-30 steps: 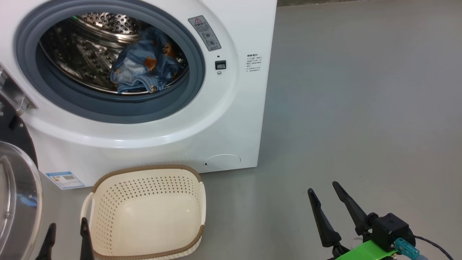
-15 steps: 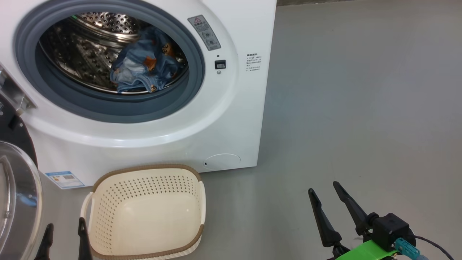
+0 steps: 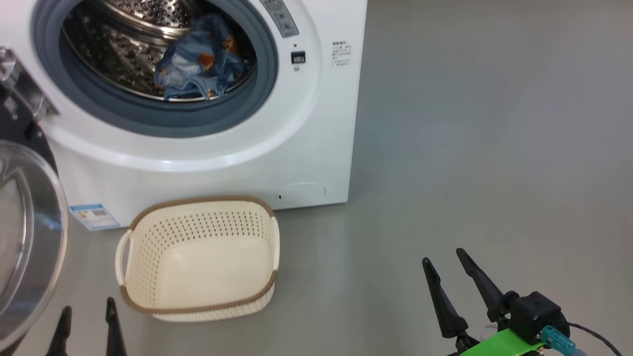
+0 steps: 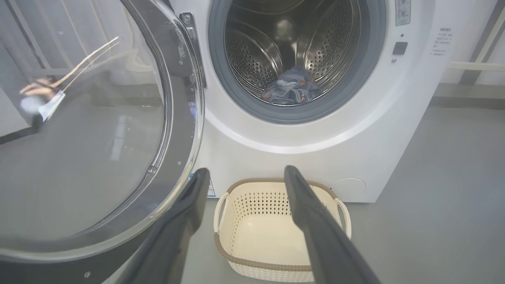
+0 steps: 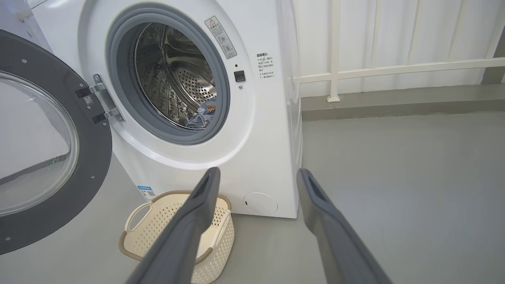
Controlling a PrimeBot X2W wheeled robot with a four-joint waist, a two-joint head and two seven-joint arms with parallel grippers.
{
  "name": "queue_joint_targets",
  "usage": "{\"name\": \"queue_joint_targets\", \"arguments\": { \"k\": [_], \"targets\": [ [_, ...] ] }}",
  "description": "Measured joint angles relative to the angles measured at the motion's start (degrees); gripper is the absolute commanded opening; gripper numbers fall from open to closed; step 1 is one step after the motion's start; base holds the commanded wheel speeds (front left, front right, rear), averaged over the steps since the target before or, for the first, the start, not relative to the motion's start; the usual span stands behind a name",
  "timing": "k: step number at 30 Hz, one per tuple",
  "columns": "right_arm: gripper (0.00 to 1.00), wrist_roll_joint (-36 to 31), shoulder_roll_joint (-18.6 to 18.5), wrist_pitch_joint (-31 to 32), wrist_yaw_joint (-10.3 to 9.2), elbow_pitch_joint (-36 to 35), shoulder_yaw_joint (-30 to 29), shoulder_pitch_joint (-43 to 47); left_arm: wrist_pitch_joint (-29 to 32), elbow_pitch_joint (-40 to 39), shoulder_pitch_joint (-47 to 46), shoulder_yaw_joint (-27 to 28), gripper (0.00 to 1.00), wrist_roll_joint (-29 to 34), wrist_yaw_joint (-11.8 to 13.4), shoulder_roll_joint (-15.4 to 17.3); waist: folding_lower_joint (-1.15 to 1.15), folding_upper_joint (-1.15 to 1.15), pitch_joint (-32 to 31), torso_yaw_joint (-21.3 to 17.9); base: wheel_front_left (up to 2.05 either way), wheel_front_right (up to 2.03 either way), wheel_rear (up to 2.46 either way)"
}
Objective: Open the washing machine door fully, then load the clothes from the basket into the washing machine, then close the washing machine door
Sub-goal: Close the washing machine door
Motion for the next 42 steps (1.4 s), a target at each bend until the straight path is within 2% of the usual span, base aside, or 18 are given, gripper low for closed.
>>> {"name": "queue_joint_targets", "arguments": {
  "k": [13,31,42],
  "targets": [
    [1.00,0.0,0.0,0.0,0.00,-0.2,-0.1,0.0,-0.5,0.0,0.0,-0.2,1.00,0.0,0.2,0.0,0.00,0.00,0.2,-0.1,-1.28,1.28,0.00],
    [1.00,0.0,0.0,0.0,0.00,-0.6,-0.4,0.0,-0.5,0.0,-0.2,-0.5,1.00,0.1,-0.1,-0.2,0.00,0.00,0.1,0.3,-0.03,0.03,0.00],
    [1.00,-0.2,0.0,0.0,0.00,-0.7,-0.7,0.0,-0.5,-0.2,-0.2,-0.1,1.00,0.1,-0.1,-1.0,0.00,0.00,-0.1,2.9,0.00,0.00,0.00]
  ]
}}
